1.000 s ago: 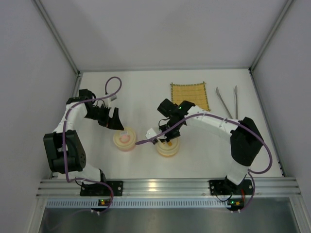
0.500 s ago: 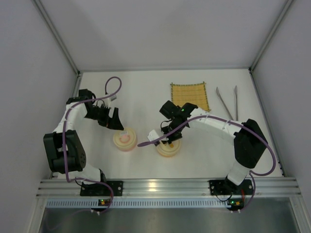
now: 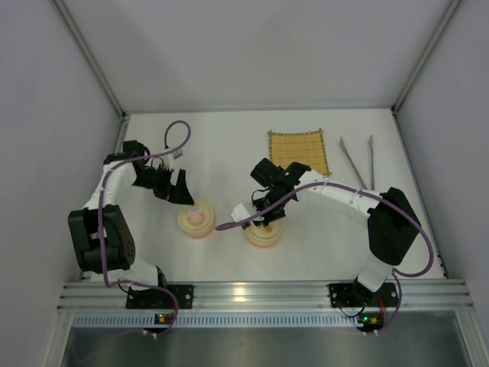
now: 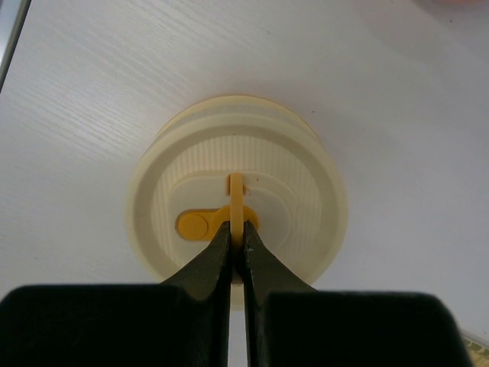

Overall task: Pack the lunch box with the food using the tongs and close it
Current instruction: Close the box lid on the packing box.

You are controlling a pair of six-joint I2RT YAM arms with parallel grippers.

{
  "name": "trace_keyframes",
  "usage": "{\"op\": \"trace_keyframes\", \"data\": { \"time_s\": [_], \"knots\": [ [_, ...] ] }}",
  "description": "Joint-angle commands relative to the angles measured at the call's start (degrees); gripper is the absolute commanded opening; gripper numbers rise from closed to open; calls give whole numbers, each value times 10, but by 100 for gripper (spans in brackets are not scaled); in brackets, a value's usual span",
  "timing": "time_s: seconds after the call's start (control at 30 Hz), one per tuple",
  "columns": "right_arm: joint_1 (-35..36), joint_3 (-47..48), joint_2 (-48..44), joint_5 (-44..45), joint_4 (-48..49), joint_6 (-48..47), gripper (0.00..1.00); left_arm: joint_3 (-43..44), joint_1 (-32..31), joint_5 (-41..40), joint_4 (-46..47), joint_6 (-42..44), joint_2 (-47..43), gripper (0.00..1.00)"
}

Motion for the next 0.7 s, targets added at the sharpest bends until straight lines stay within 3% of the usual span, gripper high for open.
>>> {"op": "trace_keyframes", "data": {
  "time_s": [0.0,0.67],
  "knots": [
    [17,21,0,-1,19,-3,0,7,4,24,-9,13,-2,98],
    [26,39,24,-4,9,1,0,5,9,25,-12,21,-2,98]
  ]
}}
